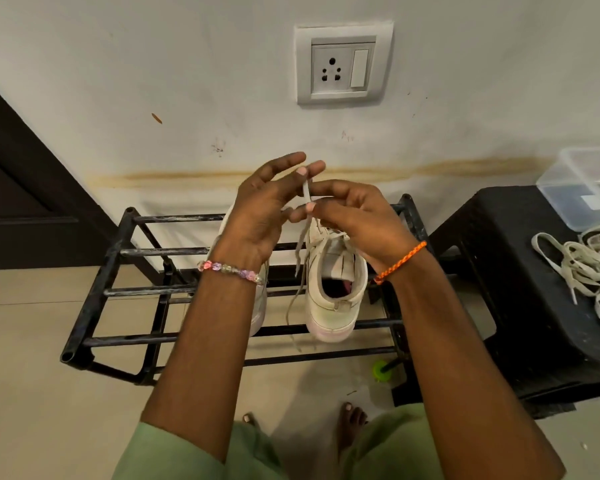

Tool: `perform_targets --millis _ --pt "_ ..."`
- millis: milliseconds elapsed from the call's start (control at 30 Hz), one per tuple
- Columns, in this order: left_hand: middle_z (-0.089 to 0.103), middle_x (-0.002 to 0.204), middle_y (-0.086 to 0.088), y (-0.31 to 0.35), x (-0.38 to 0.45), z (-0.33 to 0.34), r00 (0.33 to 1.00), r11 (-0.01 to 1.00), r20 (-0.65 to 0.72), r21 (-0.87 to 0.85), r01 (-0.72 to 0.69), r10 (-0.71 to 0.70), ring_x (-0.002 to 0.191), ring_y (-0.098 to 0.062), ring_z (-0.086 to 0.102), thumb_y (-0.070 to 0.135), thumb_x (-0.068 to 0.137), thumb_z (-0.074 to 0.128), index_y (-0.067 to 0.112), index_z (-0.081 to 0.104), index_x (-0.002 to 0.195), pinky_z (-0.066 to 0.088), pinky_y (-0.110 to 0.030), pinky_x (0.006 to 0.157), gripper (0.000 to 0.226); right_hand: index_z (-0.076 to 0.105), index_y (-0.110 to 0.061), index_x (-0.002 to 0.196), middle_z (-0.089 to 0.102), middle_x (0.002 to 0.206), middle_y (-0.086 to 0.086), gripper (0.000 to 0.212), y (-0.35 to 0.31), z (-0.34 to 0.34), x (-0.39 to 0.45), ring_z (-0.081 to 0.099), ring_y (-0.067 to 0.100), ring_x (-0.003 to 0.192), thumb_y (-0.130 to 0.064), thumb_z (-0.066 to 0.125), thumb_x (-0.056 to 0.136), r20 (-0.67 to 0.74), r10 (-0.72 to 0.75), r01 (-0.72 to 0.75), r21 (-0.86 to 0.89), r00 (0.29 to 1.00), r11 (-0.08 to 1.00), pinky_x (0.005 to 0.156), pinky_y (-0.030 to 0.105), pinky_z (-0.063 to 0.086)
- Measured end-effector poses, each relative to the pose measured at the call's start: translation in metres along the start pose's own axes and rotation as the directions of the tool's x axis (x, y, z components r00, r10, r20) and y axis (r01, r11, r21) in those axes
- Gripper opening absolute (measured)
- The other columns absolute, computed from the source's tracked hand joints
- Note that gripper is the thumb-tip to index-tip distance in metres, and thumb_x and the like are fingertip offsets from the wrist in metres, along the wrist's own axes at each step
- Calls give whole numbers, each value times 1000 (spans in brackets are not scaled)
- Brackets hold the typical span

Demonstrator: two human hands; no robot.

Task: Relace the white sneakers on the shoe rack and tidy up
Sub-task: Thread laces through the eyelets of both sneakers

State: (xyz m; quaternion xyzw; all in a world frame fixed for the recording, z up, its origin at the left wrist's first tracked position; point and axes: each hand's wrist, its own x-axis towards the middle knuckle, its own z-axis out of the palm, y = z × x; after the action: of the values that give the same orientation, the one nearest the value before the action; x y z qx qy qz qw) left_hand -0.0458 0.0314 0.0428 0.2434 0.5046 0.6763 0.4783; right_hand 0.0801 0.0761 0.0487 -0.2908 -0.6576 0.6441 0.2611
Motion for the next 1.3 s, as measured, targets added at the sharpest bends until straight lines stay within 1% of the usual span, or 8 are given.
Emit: perform_targets --millis 167,233,367,533,667,867,1100,1300 --pt "73 91 5 -9 7 -20 929 982 -341 -168 88 -142 84 -12 64 6 86 62 22 60 92 44 -29 78 17 65 -2 85 60 58 -4 12 -24 -22 -10 55 8 56 -12 58 82 -23 4 3 279 1000 960 69 26 51" --pt "70 89 -1 -11 8 -25 924 982 -373 130 137 -79 79 -15 61 8 84 66 17 62 91 49 -29 71 13 66 -6 82 50 54 -6 14 -30 -31 -12 43 8 48 -17 58 84 -67 4 15 274 998 962 57 23 48" --pt "57 118 -6 -5 2 -10 972 583 -147 812 12 185 108 -17 55 52 85 60 28 66 102 46 -38 98 30 69 -8 82 39 54 -3 17 -24 -31 -10 25 5 41 -16 57 91 -124 30 -21 74 992 997 39 17 24" --pt "69 79 8 8 -12 9 962 811 250 537 -231 109 72 -3 61 29 96 51 17 71 89 49 -19 77 24 69 -7 76 31 48 -1 18 -17 -29 -4 20 6 37 -16 61 89 -189 83 -80 27 978 996 37 14 17" --pt "57 65 10 -5 1 -2 966 812 -101 566 -143 240 56 -1 42 29 95 56 22 67 70 39 -22 63 28 71 -7 78 30 45 -4 17 -10 -38 -4 19 7 38 -19 64 87 -244 121 -133 -36 962 990 35 14 21" --pt "61 79 8 -22 14 -21 718 876 -616 482 19 323 85 -12 58 24 98 48 12 67 81 42 -19 74 28 69 -17 72 51 60 0 17 4 -56 0 36 6 44 -18 64 89 -378 229 -306 -157 897 939 35 15 32" --pt "63 95 -9 -31 18 -26 610 806 -625 590 -40 488 92 -28 59 12 96 42 7 62 96 47 -32 76 21 62 9 105 62 77 11 21 13 -64 0 55 10 59 11 46 92 -403 349 -420 -102 846 902 44 12 49" --pt "58 113 -14 -26 16 -25 535 803 -674 596 -15 510 105 -26 54 8 94 43 4 60 109 37 -21 76 23 65 -2 85 63 69 7 12 23 -67 -6 52 6 49 -11 72 80 -501 341 -470 -155 795 869 47 16 50"
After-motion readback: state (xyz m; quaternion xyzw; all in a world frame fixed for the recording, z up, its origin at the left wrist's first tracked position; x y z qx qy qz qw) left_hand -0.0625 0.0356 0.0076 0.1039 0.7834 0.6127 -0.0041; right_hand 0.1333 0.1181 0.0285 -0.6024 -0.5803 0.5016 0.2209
